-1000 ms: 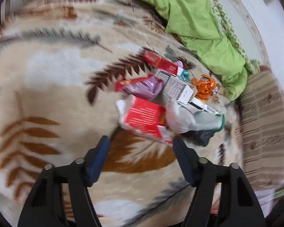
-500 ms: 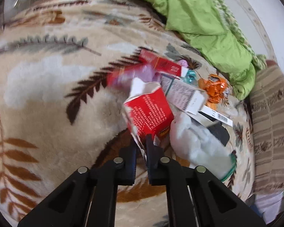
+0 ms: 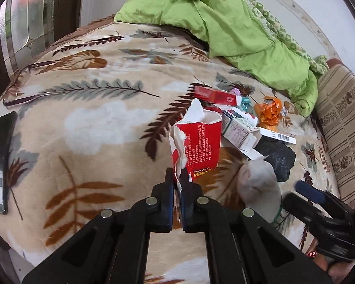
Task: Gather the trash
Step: 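Grasp the red-white cigarette box with the left tool while the right tool grasps the white sock, then carry both items to the red wastebasket and open both tools to drop them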
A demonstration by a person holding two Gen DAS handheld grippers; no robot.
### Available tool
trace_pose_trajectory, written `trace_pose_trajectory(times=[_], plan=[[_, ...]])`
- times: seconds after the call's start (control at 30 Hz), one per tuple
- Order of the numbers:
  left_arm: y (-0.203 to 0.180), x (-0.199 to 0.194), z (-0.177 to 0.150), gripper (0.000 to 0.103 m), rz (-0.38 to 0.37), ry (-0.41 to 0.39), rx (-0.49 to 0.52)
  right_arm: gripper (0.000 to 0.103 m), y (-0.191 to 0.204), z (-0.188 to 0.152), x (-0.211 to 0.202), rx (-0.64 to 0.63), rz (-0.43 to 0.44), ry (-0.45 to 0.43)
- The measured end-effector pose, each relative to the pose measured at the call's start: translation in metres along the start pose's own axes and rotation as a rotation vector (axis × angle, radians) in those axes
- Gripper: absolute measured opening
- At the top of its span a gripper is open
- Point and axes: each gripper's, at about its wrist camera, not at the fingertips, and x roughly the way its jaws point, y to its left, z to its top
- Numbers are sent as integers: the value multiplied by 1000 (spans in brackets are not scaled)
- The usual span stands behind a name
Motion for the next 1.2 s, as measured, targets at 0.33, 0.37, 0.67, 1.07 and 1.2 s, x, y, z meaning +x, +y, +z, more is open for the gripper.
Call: trace_pose_trajectory(times=[0.33,0.37,0.67,1.07,1.2], plan=[[-6,-8,-5,4,15,-46,54,29,-1,-6,45,-20,-32,67],[-8,-9,-5,4,13,-50,60,24,1,-8,40,-23,-36,55],[-37,-24,-14,4,-16,-71,128,19,-2,-25,-14,40,-37,-34],[-79,-47,-28,4,-6,-128,245,19,-9,-39,-73,101,-20,-124],[-91,-52,-31,4,-18,-132,272,19,-15,-43,-87,123,-21,-146]])
